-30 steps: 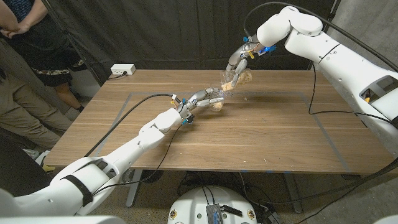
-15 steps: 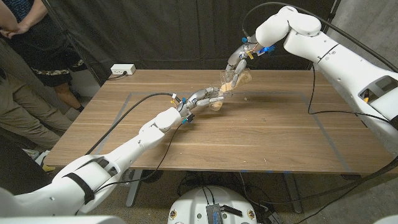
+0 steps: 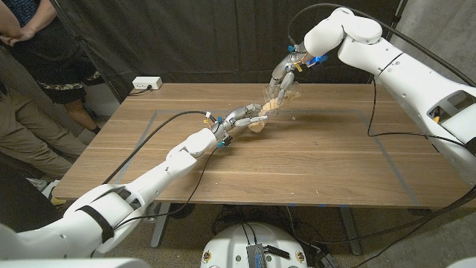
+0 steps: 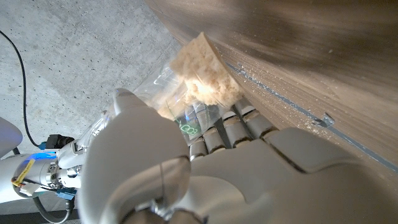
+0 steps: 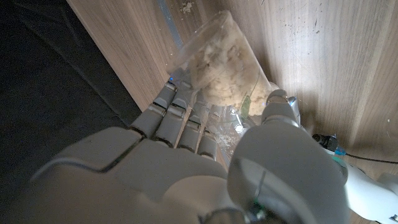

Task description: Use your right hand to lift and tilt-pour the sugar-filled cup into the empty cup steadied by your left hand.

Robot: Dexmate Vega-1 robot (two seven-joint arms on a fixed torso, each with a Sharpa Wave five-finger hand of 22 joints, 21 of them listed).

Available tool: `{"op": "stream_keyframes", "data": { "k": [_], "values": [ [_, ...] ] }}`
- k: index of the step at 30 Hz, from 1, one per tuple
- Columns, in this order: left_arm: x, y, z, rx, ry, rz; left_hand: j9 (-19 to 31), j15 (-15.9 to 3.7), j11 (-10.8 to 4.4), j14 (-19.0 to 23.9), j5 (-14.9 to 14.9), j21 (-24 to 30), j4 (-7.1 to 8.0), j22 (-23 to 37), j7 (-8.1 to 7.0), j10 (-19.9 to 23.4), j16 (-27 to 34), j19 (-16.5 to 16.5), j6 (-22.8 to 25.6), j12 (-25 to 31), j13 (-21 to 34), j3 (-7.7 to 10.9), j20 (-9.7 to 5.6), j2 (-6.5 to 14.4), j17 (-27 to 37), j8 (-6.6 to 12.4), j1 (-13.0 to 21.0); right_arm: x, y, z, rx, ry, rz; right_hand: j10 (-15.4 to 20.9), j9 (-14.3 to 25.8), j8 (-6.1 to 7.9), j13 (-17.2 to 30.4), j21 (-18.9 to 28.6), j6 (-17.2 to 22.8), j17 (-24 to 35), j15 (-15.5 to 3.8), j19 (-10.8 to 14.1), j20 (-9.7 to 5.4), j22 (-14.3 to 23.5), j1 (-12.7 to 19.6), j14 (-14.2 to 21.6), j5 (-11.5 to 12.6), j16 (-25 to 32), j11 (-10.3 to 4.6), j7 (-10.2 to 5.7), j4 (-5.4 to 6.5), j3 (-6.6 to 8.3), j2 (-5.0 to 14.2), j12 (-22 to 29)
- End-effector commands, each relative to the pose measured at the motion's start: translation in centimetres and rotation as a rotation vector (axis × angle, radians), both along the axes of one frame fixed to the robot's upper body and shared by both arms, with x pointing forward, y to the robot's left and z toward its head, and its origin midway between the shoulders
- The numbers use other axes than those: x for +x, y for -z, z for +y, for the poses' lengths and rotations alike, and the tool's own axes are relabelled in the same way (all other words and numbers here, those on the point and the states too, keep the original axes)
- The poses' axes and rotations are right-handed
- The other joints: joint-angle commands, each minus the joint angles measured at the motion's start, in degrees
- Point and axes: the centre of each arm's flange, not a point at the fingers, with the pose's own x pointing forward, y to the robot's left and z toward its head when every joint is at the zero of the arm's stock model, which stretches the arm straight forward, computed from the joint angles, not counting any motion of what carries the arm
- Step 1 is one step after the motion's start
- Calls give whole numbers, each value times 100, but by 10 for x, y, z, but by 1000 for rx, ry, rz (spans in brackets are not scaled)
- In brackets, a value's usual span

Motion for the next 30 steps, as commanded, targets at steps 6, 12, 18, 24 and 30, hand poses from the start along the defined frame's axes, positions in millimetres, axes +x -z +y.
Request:
{"op": "stream_keyframes", "data": {
  "k": [6, 12, 18, 24, 30],
  "values": [
    [0, 0, 0, -3, 7, 0, 16, -749, -19, 31, -16, 47, 48, -7, -28, 62, -15, -3, 32, 30, 28, -15, -6, 35, 29, 25, 28, -1, 2, 1, -12, 3, -2, 58, 14, 1, 17, 49, 72, 47, -896, 9, -389, 6, -1, 50, 28, 38, -11, -10, 10, 38, 49, -19],
    [0, 0, 0, 2, 7, -4, 12, -751, -5, 29, -17, 52, 53, -7, -29, 73, -17, 1, 34, 33, 24, -15, -5, 35, 29, 30, 28, -2, 3, 0, -11, 5, -3, 70, 16, 1, 15, 51, 85, 58, -896, 9, -391, 7, -3, 59, 28, 46, -15, -10, 12, 39, 53, -23],
    [-1, 0, -1, 1, 8, -4, 14, -753, -8, 33, -18, 55, 55, -8, -12, 65, -15, 3, 35, 31, 23, -14, -16, 36, 29, 36, 30, -3, 4, 0, -18, 4, -10, 70, 18, 5, 23, 51, 108, 67, -896, 8, -388, 8, -5, 58, 28, 50, -12, -16, 13, 38, 52, -28],
    [-1, 1, -3, 0, 8, -4, 12, -759, -16, 50, -19, 59, 58, -8, -27, 67, -9, 7, 39, 32, 24, -15, -28, 35, 29, 40, 30, -4, 6, 1, -31, 4, -17, 90, 21, 5, 25, 51, 126, 80, -895, 2, -390, 10, -9, 60, 27, 56, -12, -9, 14, 37, 52, -31],
    [-1, 1, -4, -3, 8, -7, 8, -756, -13, 39, -20, 61, 61, -8, -25, 56, -14, 5, 33, 29, 25, -15, -25, 34, 29, 39, 31, -5, 6, 0, -37, 5, -22, 92, 23, 2, 28, 52, 129, 89, -896, -1, -385, 11, -9, 63, 27, 61, -21, -13, 14, 38, 53, -36]
  ]
}}
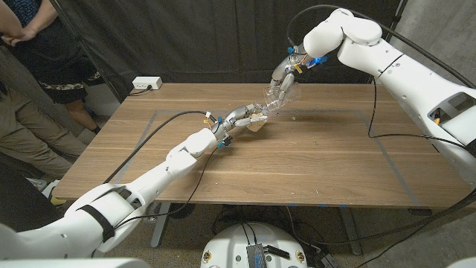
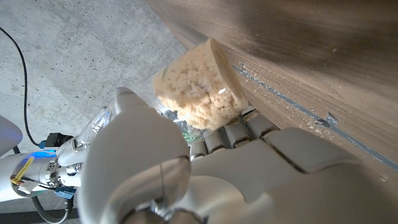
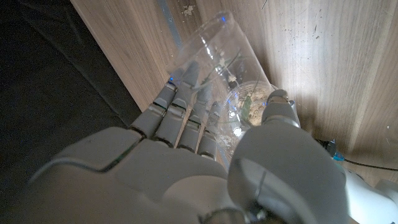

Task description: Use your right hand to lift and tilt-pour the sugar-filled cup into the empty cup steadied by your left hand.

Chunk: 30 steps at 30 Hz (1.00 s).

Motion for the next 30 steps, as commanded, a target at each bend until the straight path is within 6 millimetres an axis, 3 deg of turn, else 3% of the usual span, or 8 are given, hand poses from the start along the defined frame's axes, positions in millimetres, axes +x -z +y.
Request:
{"op": "stream_keyframes", "data": {
  "k": [1, 30],
  "values": [
    [-1, 2, -3, -3, 1, -2, 7, -758, -7, 42, -20, 40, 11, -9, -35, 51, -13, 5, 38, 32, 25, -16, -27, 35, 29, 44, 31, -2, 1, 0, -14, -1, -11, 45, 25, 2, 32, 53, 67, 32, -907, 0, -387, 11, 13, 53, 30, 26, -12, -12, 13, 37, 74, -14],
    [4, 1, -3, -15, 4, -8, -5, -773, -10, 46, -12, 61, 2, -11, -44, 69, -18, 25, 39, 43, 27, 1, -40, 42, 27, 59, 80, 1, -6, 0, 0, 8, 3, 53, 37, -19, 51, 53, 80, 72, -904, -14, -373, 13, 0, 52, 29, 37, -1, -9, 14, 32, 62, -45]
  ]
}}
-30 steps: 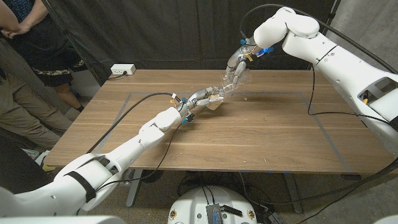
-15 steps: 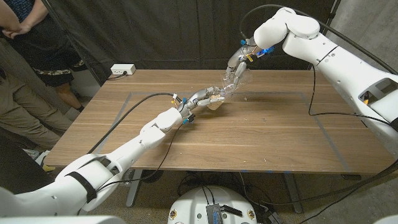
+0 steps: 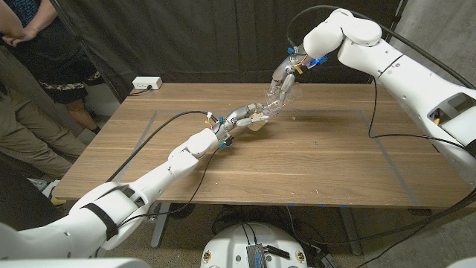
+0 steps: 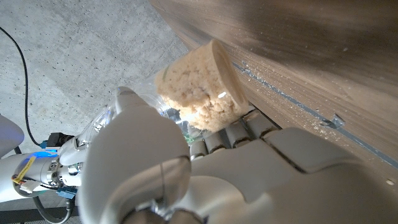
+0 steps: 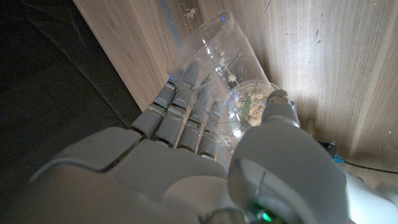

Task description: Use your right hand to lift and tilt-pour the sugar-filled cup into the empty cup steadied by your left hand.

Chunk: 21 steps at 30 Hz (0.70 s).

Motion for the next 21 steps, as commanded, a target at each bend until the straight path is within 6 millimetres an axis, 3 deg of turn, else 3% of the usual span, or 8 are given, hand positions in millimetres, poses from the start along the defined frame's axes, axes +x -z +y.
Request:
{"op": "stream_keyframes", "data": {
  "k": [1, 21],
  "values": [
    [2, 0, 1, -5, -2, 1, -5, -776, 13, 50, -11, 39, 3, 19, -30, 35, -17, 23, 22, 19, 27, 2, -39, -4, 27, 36, 33, 0, -6, 0, 20, 4, 10, 41, 8, -19, 20, 54, 56, 26, -905, -13, -373, 13, 0, 49, 26, 4, -27, -7, 14, 31, 39, -6],
    [3, 0, 4, -7, 1, 2, -10, -787, 14, 53, -10, 46, 14, 18, -25, 36, -17, 15, 6, 22, 26, -1, -38, -7, 28, 43, 33, 4, -23, -13, 164, 31, 55, 47, 17, -36, 27, 57, 60, 52, -906, -11, -364, 11, -3, 55, 31, 10, -22, -2, 13, 31, 35, -32]
  ]
}}
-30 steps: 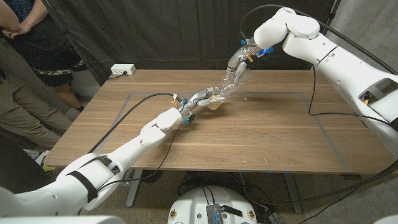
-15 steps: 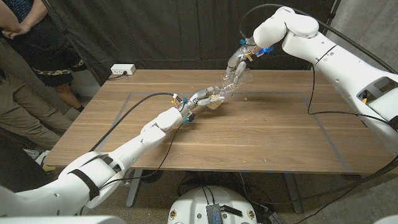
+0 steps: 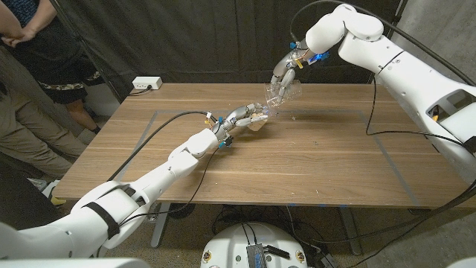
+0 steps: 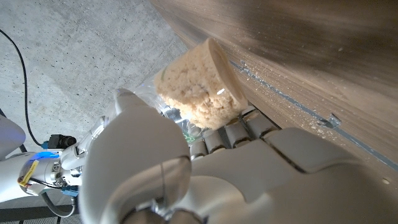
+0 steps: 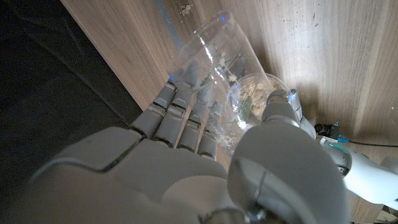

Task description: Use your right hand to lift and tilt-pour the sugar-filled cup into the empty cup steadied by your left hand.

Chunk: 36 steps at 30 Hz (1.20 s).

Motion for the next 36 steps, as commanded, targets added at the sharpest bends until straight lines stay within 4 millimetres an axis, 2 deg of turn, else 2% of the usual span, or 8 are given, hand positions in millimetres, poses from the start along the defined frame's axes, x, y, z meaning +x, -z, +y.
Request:
{"op": "stream_keyframes", "data": {
  "k": [1, 14, 15, 30, 36],
  "values": [
    [1, -1, 2, -1, 1, 0, 17, -785, 16, 59, -10, 24, 16, 17, -26, 35, -14, 13, 9, 22, 28, -1, -35, -6, 28, 22, 34, 2, -9, -6, 66, 11, 15, 27, 19, -25, 29, 58, 45, 26, -907, -9, -363, 11, 1, 56, 34, 11, -19, 19, 13, 31, 36, -10],
    [1, -1, 5, -13, 3, -3, 12, -780, 27, 47, -13, 32, 30, 16, -41, 36, -19, 17, 15, 25, 28, -5, -35, -6, 30, 32, 22, 5, -14, -10, 140, 20, 66, 44, 25, -33, 32, 62, 58, 41, -905, -1, -355, 10, -3, 66, 36, 14, -41, 17, 13, 30, 31, -24],
    [1, -2, 5, -12, 3, -3, 11, -776, 17, 44, -13, 33, 31, 16, -42, 37, -21, 16, 17, 25, 28, -5, -35, -6, 30, 33, 21, 5, -14, -10, 143, 21, 67, 47, 26, -34, 35, 63, 58, 42, -905, 0, -351, 10, -4, 65, 36, 14, -6, 19, 13, 30, 29, -24],
    [1, -3, 6, -12, 4, -8, 3, -780, 2, 49, -17, 41, 42, 16, -34, 46, -19, 16, 14, 29, 25, -8, -33, -7, 30, 40, 17, 6, -21, -16, 287, 25, 150, 67, 34, -45, 43, 72, 67, 58, -905, 19, -346, 8, -13, 76, 34, 17, -25, 32, 18, 31, 34, -35],
    [1, -3, 8, -14, 0, -9, 3, -770, 28, 47, -17, 43, 43, 15, -29, 25, -20, 15, 4, 22, 26, -8, -29, -9, 30, 40, 18, 6, -23, -20, 344, 18, 160, 114, 36, -35, 46, 81, 108, 67, -905, 42, -340, 7, -16, 107, 32, 31, 13, 55, 21, 33, 41, -24]
  ]
}}
